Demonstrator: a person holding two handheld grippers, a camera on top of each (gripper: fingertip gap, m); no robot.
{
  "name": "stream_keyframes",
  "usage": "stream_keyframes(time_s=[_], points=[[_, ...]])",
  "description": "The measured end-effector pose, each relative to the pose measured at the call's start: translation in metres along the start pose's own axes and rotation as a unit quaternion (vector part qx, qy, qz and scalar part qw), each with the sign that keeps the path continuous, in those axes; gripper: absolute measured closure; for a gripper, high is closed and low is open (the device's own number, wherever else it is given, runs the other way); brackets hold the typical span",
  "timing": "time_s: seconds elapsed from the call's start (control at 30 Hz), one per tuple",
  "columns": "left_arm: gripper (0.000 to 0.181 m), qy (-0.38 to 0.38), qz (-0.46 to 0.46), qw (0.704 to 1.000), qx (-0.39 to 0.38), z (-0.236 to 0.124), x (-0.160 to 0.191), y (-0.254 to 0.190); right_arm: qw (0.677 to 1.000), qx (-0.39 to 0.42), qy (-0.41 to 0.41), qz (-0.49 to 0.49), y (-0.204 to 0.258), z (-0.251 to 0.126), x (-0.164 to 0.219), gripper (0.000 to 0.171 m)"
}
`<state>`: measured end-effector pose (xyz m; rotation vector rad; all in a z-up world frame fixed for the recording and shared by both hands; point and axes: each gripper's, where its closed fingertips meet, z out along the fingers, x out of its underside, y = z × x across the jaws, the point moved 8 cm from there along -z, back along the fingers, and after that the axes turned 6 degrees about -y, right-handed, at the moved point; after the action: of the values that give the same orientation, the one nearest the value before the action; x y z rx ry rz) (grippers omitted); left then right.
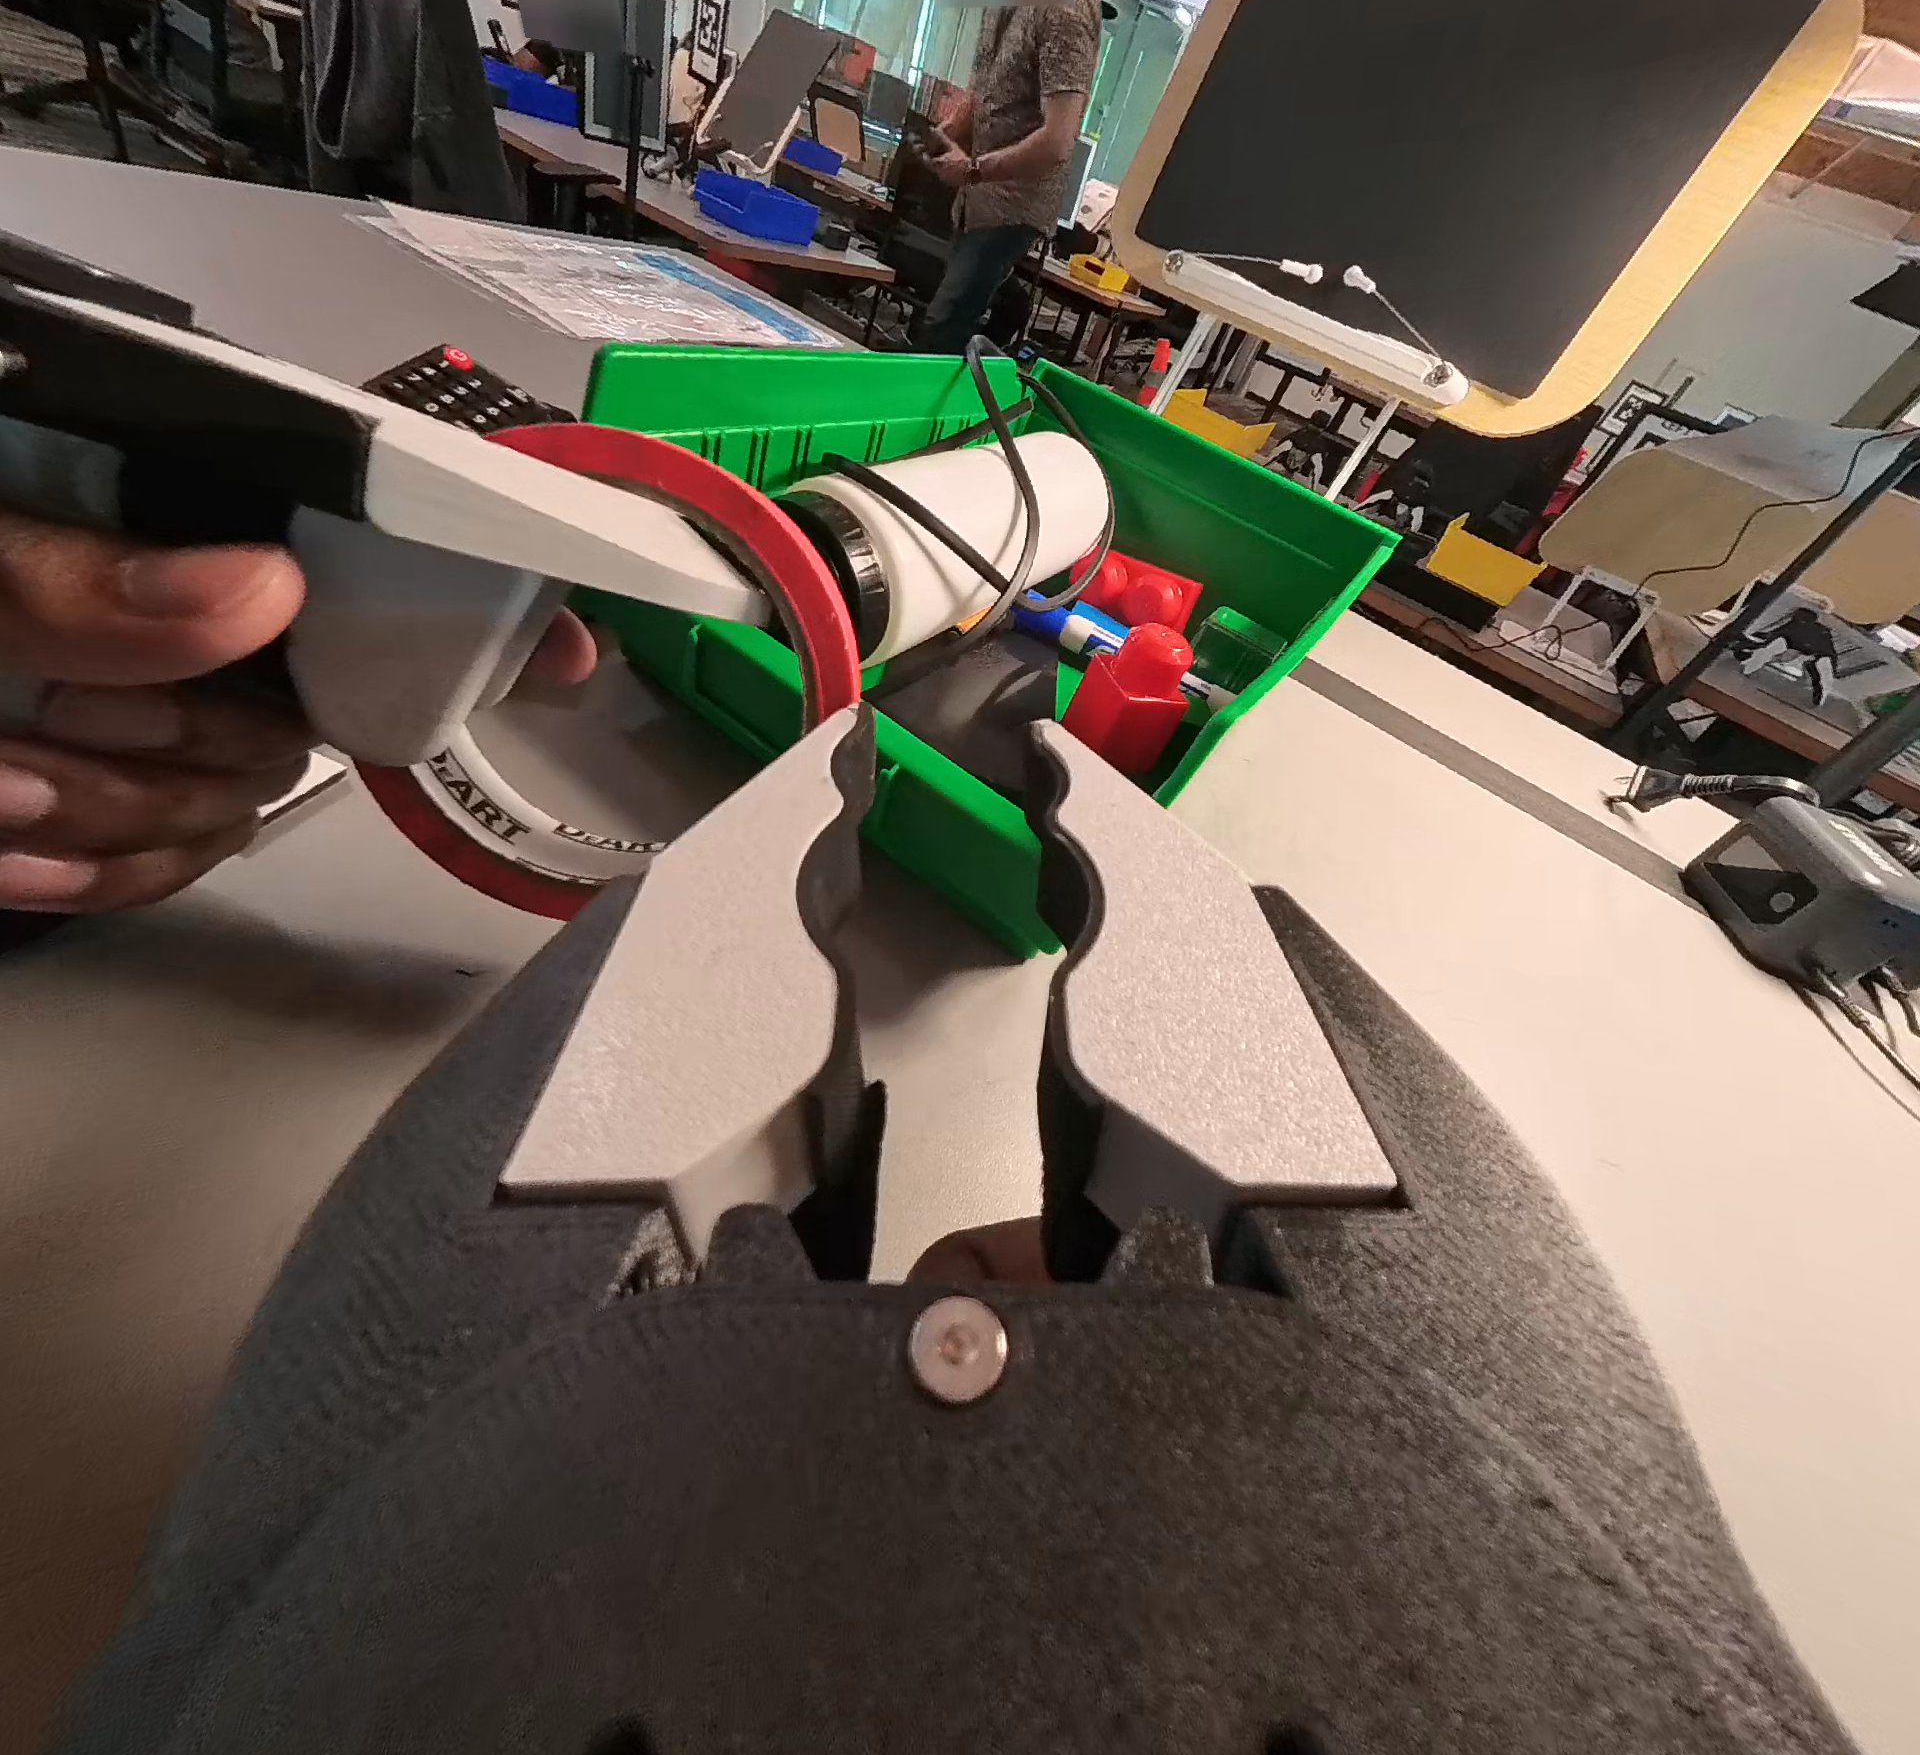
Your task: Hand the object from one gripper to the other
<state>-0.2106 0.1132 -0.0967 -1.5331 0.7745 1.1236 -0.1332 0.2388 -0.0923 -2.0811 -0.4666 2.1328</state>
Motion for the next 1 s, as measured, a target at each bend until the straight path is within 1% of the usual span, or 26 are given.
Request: stream_keyframes(time_s=[0.23, 0.37, 0.53, 1.0], points=[[0.151, -0.009, 0.003, 1.0, -0.004, -0.001, -0.002, 0.001, 1.0, 0.013, -0.007, 0.009, -0.004, -0.002, -0.001, 0.143], [0.151, -0.04, 0.009, 0.999, 0.004, -0.004, -0.008, -0.002, 1.0, 0.021, -0.012, 0.01, -0.005, -0.003, -0.002, 0.144], [0.151, -0.07, 0.016, 0.997, -0.012, -0.008, -0.015, 0.001, 0.999, 0.027, -0.017, 0.013, -0.007, -0.004, -0.002, 0.144], [0.151, -0.065, -0.006, 0.997, -0.031, -0.007, -0.013, 0.01, 1.0, 0.022, -0.005, 0.02, -0.006, -0.003, 0.001, 0.144]])
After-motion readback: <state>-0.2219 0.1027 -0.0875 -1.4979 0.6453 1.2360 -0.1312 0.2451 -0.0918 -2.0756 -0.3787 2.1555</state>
